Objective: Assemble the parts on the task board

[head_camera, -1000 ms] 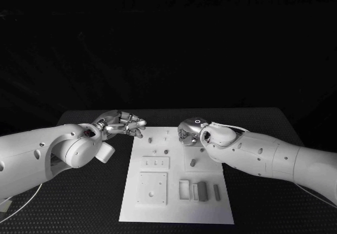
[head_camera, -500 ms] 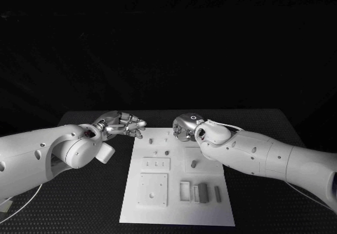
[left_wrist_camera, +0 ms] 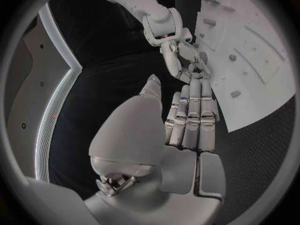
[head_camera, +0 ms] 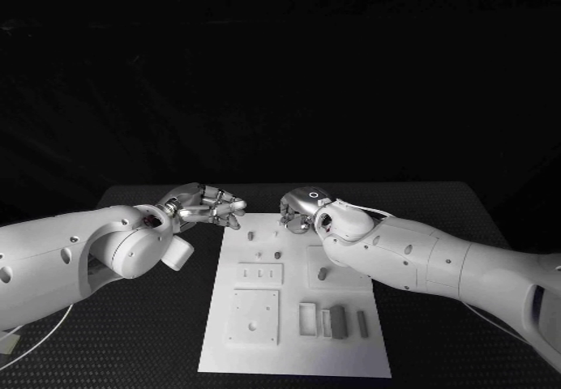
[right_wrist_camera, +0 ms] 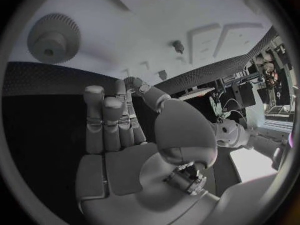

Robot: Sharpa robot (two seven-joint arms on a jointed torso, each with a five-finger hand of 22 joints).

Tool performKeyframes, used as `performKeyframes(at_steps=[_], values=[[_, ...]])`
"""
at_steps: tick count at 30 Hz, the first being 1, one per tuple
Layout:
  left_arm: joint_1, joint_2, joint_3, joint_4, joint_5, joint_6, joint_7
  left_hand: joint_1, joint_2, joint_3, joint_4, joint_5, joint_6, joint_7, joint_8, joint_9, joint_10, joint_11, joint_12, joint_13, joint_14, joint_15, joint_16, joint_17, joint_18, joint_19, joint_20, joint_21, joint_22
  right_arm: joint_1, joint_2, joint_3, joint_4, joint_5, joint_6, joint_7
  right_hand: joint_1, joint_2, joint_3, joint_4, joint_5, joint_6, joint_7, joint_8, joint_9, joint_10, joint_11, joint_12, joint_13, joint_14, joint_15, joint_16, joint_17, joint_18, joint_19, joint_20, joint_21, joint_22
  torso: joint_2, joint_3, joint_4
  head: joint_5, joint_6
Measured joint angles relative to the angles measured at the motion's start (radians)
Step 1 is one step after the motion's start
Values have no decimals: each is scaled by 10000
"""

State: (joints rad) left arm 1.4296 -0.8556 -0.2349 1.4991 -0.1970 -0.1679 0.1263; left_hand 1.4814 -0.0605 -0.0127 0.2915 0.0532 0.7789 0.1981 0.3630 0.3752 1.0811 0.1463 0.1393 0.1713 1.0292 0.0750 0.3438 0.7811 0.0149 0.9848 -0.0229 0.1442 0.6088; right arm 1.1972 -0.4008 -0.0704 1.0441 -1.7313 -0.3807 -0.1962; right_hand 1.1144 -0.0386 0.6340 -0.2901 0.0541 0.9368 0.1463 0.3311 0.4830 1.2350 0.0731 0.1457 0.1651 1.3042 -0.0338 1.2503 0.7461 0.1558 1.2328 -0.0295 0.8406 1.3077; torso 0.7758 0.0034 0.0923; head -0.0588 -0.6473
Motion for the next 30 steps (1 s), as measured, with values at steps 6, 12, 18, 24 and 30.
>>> performKeyframes(at_steps=[6, 12, 18, 24, 30], values=[[20, 17, 0, -1, -1, 1, 0, 0, 0, 0, 0, 0, 0, 0, 0, 0, 0, 0, 0, 0, 0, 0, 0, 11, 0, 0, 0, 0, 0, -1, 175, 0, -174, -58, -110, -8, 0, 0, 10, -10, 0, -1, 0, -1, -4, 0, 0, 2, -1, 0, 1, -1, 0, 0, -2, 2, 4, 0, 6, 6, 7, 38, -42], [93, 3, 4, 32, -3, 2, 0, 0, 0, 0, 0, 0, 36, -36, 0, 1, -1, 0, 0, -1, 0, 0, 0, 22, 0, 0, 0, 0, -1, -1, 390, 0, -370, -85, -215, -15, 0, 0, 9, -10, 0, -2, 0, -1, -2, 0, 0, 2, 2, 1, 1, -2, -1, -1, -14, 15, 37, 0, 38, 6, 20, 83, -22], [181, -3, 4, 81, -5, 2, 1, 0, 0, 0, 0, 0, 36, -36, 0, 1, -1, 0, 0, 0, 0, 0, -39, 31, -1, 0, 0, 0, -2, -3, 465, -1, -478, -197, -295, -16, 0, 0, 37, 18, 0, -3, -1, -2, 7, 0, 0, 3, 8, 2, 2, -3, 0, 0, -14, 16, 37, 0, 79, 6, 33, 101, -18], [246, -15, 3, 125, -6, 2, 1, 0, 0, 0, 0, 0, 72, 0, 0, 1, 33, -34, 0, 6, 36, 36, -39, 31, 0, 0, 0, 0, 7, -3, 543, -1, -617, -262, -329, -20, 1, -1, 37, 18, 0, -18, -15, -2, 7, -1, 0, 3, 18, 3, 4, -3, 0, -1, -39, -2, 37, 0, 119, 3, 47, 127, -36], [282, -9, 1, 137, -7, 2, 1, 0, 0, 0, 0, 0, 72, 0, 0, 1, 33, -34, 0, 6, 36, 36, -39, 40, 0, 0, 0, 0, 6, -4, 566, -4, -630, -335, -333, -20, 1, -1, 65, -9, 0, -18, -15, -2, 7, -1, 0, 3, 18, 13, 15, 37, -1, 0, -19, -24, 36, 0, 163, -5, 79, 169, -28]])
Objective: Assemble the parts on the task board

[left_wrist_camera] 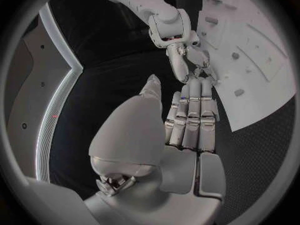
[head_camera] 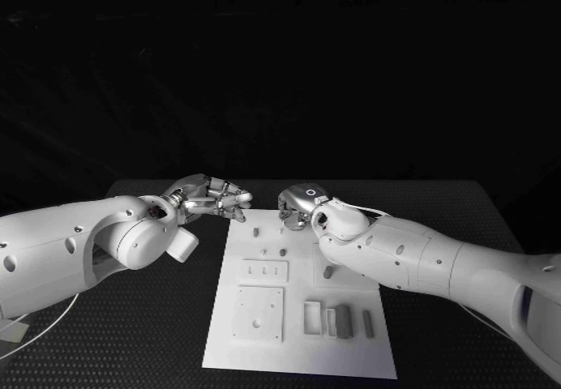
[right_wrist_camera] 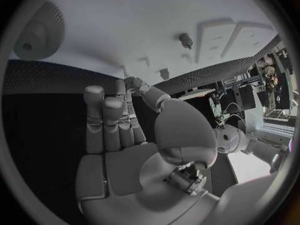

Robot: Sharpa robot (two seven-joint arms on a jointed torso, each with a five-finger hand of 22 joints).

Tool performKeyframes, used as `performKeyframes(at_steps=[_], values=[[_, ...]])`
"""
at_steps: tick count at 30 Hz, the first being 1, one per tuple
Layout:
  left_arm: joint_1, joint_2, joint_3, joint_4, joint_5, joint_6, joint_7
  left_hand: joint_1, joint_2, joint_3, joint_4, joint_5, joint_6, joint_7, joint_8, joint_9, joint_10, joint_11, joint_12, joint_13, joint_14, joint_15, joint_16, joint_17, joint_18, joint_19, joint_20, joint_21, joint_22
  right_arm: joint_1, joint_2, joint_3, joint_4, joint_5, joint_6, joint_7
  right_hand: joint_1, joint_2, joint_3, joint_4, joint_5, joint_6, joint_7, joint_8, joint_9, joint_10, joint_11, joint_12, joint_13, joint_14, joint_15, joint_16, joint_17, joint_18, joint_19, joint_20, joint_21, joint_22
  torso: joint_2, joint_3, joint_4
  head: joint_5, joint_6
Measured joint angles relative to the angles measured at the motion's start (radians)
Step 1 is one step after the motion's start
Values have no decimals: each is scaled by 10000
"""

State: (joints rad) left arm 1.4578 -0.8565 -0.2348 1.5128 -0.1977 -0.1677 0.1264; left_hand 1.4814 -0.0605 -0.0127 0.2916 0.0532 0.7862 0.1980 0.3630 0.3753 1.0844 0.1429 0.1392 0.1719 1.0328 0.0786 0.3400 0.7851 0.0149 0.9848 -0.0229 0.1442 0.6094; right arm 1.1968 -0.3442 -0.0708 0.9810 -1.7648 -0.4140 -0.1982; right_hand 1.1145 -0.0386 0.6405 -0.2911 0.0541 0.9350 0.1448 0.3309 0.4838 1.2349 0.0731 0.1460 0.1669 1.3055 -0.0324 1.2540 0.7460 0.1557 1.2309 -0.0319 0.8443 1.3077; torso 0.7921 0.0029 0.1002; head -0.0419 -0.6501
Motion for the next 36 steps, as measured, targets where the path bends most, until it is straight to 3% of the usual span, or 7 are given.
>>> performKeyframes(at_steps=[21, 36], values=[[28, -9, 0, 5, -1, -1, -7, 0, 0, 0, 0, 0, -1, 0, 0, -19, 0, 0, -42, -2, 0, 0, -40, 21, 0, 0, 0, -33, 7, -1, 79, -51, -151, -121, 29, -13, 42, -42, -1, 0, 0, -2, -1, 0, 10, 0, 0, 0, 8, -36, -35, 5, -8, 0, 3, 0, 53, 0, 39, -1, 12, -13, -10], [33, -34, -2, 18, -1, 1, -11, 0, 0, 0, 0, 0, 0, 0, 0, -25, 0, 0, -80, 6, 0, 0, -40, 37, 0, 0, 0, -39, 5, -13, 94, -197, -286, -150, 62, -94, 7, -77, -1, 1, 1, 9, 11, -32, 17, 0, 0, 0, 15, -34, -33, 4, -10, 0, 3, 6, 53, 0, 62, -7, 7, -47, -30]])
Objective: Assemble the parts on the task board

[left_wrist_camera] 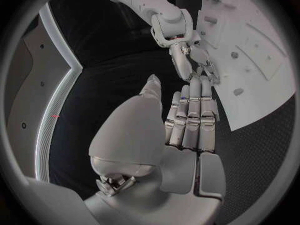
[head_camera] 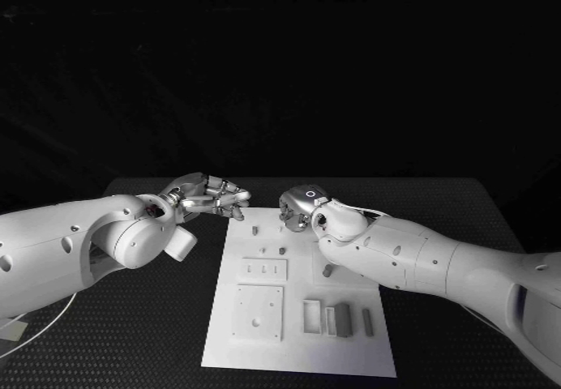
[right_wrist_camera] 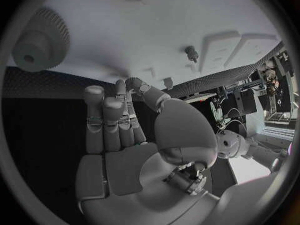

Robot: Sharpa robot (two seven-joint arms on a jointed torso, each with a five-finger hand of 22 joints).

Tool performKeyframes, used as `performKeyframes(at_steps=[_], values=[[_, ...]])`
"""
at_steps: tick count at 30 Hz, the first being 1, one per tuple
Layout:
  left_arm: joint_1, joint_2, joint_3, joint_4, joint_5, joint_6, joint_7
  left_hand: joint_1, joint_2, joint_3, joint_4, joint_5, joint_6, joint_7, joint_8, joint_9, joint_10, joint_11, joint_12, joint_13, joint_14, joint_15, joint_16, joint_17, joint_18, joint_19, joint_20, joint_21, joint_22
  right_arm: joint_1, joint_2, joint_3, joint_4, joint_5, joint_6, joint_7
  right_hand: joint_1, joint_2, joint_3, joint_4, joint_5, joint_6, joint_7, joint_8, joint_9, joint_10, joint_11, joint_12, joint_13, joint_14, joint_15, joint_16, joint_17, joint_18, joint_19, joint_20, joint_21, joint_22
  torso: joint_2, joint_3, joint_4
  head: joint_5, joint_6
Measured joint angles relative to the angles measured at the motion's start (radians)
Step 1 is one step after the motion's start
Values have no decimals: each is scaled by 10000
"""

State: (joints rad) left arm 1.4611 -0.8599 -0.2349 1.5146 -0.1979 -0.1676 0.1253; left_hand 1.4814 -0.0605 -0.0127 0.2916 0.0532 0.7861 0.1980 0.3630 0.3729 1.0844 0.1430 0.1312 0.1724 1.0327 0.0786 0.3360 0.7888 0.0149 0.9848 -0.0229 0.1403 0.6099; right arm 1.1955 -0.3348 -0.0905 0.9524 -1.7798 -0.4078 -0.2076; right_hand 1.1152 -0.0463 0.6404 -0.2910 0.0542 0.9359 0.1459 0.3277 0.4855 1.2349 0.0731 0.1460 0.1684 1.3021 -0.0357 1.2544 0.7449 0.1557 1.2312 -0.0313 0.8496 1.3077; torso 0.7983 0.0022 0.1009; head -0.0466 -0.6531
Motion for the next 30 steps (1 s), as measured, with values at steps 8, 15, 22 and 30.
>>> performKeyframes(at_steps=[8, 15, 22, 30], values=[[2, -2, 0, -1, 0, 0, -2, 0, 0, 0, 0, 0, 0, 0, 0, -3, 20, 20, 0, -1, 0, 0, -38, 9, 0, 0, 0, 0, 8, -5, -38, -10, 21, -18, 8, -68, 0, 0, 0, 0, 0, 7, 7, 5, 21, 0, 0, 0, 8, 3, 2, 0, -9, 1, 14, 15, 0, 0, 9, 6, 0, 16, 14], [4, 54, -20, -80, -2, 1, -5, 0, 0, 0, 0, 0, 0, 0, 0, -2, 36, 36, 0, -1, 0, 0, -38, 14, 0, 0, 0, 0, 7, -13, -31, -13, 59, -17, 6, -115, -69, -69, 0, 0, 0, 7, 7, 3, 11, 0, 0, 0, 8, 4, 4, 0, -39, 1, -6, -3, 0, 0, 23, 17, -9, 40, 41], [4, 76, -22, -99, -2, 5, -11, 0, 0, 0, 0, 0, 0, 0, 0, -13, 36, 36, 0, -2, 0, 0, -38, 19, 0, 0, 0, 0, 6, -18, -34, -15, 58, 112, -80, -112, -405, -855, -13, 267, 0, -730, 311, -480, -195, -398, 215, -336, -57, -99, 93, 0, -197, -2, -115, -12, -37, 0, 24, 15, -6, 11, 46], [3, -2, -23, -198, -3, 6, -12, 0, 0, 0, 0, 0, 0, 0, 0, -12, 36, 35, -37, -3, 0, 0, -38, 29, 0, 0, 0, 0, 5, -19, -551, -11, 490, 258, -307, -105, -395, -1289, 123, 568, 0, -1067, 435, -703, -345, -559, 305, -434, -96, -120, 192, 0, -280, -9, -131, -21, -113, 0, 16, 12, -12, 5, 94]])
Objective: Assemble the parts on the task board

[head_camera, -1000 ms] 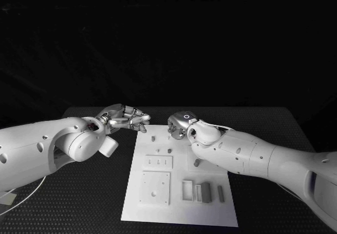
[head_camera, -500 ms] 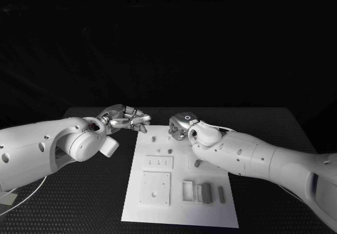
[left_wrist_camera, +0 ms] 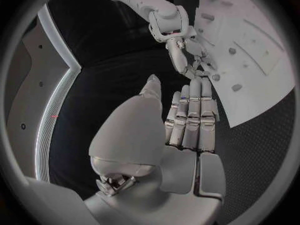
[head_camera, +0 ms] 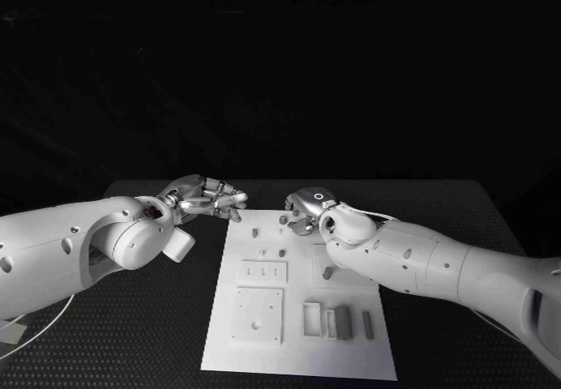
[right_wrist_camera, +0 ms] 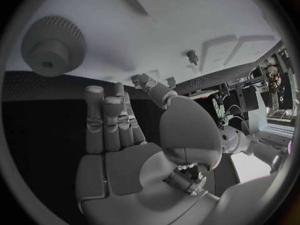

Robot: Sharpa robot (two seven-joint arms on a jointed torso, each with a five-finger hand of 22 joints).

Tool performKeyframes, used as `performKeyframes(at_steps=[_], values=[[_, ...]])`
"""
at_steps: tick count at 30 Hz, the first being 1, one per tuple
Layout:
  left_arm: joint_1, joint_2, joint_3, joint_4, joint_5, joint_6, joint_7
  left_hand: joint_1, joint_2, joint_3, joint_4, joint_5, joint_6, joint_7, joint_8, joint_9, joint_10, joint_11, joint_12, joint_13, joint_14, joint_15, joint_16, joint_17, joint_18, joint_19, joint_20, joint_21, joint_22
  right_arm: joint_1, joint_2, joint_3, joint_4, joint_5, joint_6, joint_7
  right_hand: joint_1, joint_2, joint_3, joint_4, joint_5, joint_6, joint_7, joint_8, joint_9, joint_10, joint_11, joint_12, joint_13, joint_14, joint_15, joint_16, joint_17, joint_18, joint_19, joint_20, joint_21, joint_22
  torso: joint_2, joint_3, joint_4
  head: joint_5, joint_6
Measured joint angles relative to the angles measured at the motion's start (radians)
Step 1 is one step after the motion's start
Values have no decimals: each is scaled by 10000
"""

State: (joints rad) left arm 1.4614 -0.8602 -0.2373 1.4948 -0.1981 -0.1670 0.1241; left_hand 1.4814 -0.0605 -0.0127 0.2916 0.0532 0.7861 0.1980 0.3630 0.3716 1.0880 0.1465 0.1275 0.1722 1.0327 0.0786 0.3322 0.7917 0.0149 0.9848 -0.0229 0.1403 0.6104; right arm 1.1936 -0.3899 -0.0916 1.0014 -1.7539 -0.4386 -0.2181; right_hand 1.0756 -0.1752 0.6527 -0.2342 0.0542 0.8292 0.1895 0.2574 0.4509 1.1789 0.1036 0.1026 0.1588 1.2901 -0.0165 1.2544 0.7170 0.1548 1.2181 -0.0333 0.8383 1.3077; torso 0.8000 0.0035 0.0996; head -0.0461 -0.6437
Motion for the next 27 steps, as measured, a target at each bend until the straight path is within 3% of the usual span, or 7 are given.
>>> performKeyframes(at_steps=[5, 12, 17, 18, 20, 22, 27], values=[[0, -67, 0, -12, 0, -1, 0, 0, 0, 0, 0, 0, 0, 0, 0, 0, 0, 0, 0, 3, 0, 0, 0, 0, 1, 0, 0, 0, 9, 70, -596, 167, 776, 89, -99, -9, 40, -40, 33, 33, 0, -12, -4, 0, 0, 3, -3, 0, 11, -5, 4, 0, -10, -1, -2, 2, 0, 0, -5, 11, -31, 6, 81], [0, -119, -7, 2, 0, 14, 15, 0, 0, 0, 0, 0, 0, 0, 0, 1, 0, 0, 0, 9, 0, 0, -39, 9, 0, 0, 0, 0, 8, 286, -1475, 300, 1646, 536, -101, 83, 105, -211, -68, 133, 0, -35, -3, 50, -14, 758, -255, 515, 463, 135, -143, 191, 12, -29, 109, -50, 88, 0, -13, 51, -80, 44, 217], [0, -126, -9, -112, 1, 20, 23, 0, 0, 0, 0, 0, 0, 0, 0, -8, 0, 0, 0, 8, 0, 0, -39, 9, 0, 0, 0, 0, 7, 463, -2034, 347, 1804, 1044, 48, 277, 171, -277, -217, 179, 0, -90, -235, 48, -14, 1281, -413, 1344, 1455, 48, -393, 372, 116, -30, 153, -75, 175, 0, -24, 81, -118, 83, 270], [0, -129, -10, -132, 1, 20, 25, 0, 0, 0, 0, 0, 0, 0, 0, -7, 0, 0, 0, 8, 0, 0, -39, 8, 0, 0, 0, 0, 7, 477, -2119, 349, 1827, 1102, 83, 307, 225, -331, -311, 159, 0, -78, -390, 76, -1, 1369, -496, 1991, 2306, 60, -422, 438, 156, -28, 150, -80, 195, 0, -26, 86, -123, 88, 290], [1, -131, -13, -173, 1, 21, 26, 0, 0, 0, 0, 0, 0, 0, 0, -7, 0, 0, 0, 7, 0, 0, -39, 8, 0, 0, 0, 0, 7, 501, -2261, 356, 1881, 1191, 171, 356, 232, -347, -444, 163, 0, -56, -451, 100, 30, 1375, -642, 3299, 3987, -31, -543, 493, 199, 13, 123, -106, 208, 0, -27, 87, -128, 89, 311], [0, -131, -17, -204, 1, 22, 27, 0, 0, 0, 0, 0, 0, 0, 0, -7, 0, 0, 0, 7, 0, 0, -39, 8, 0, 0, 0, 0, 7, 515, -2360, 359, 1937, 1260, 302, 399, 185, -393, -540, 121, 0, -69, -642, 104, 49, 507, -910, 6061, 7007, -92, -624, 986, 514, 177, 111, -118, 273, 0, -25, 89, -129, 89, 332], [0, -117, -21, -243, 2, 22, 31, -29, -29, 0, 0, 0, 0, 0, -39, -7, 0, 0, 0, 7, 0, 0, -39, 20, 0, 0, 0, 0, 6, 516, -2411, 360, 2002, 1313, 783, 465, 180, -391, -496, 164, 0, -18, -581, 104, 70, -371, -804, 9125, 9783, -89, -686, 1758, 1065, 247, 111, -117, 439, 0, -10, 93, -130, 81, 375]])
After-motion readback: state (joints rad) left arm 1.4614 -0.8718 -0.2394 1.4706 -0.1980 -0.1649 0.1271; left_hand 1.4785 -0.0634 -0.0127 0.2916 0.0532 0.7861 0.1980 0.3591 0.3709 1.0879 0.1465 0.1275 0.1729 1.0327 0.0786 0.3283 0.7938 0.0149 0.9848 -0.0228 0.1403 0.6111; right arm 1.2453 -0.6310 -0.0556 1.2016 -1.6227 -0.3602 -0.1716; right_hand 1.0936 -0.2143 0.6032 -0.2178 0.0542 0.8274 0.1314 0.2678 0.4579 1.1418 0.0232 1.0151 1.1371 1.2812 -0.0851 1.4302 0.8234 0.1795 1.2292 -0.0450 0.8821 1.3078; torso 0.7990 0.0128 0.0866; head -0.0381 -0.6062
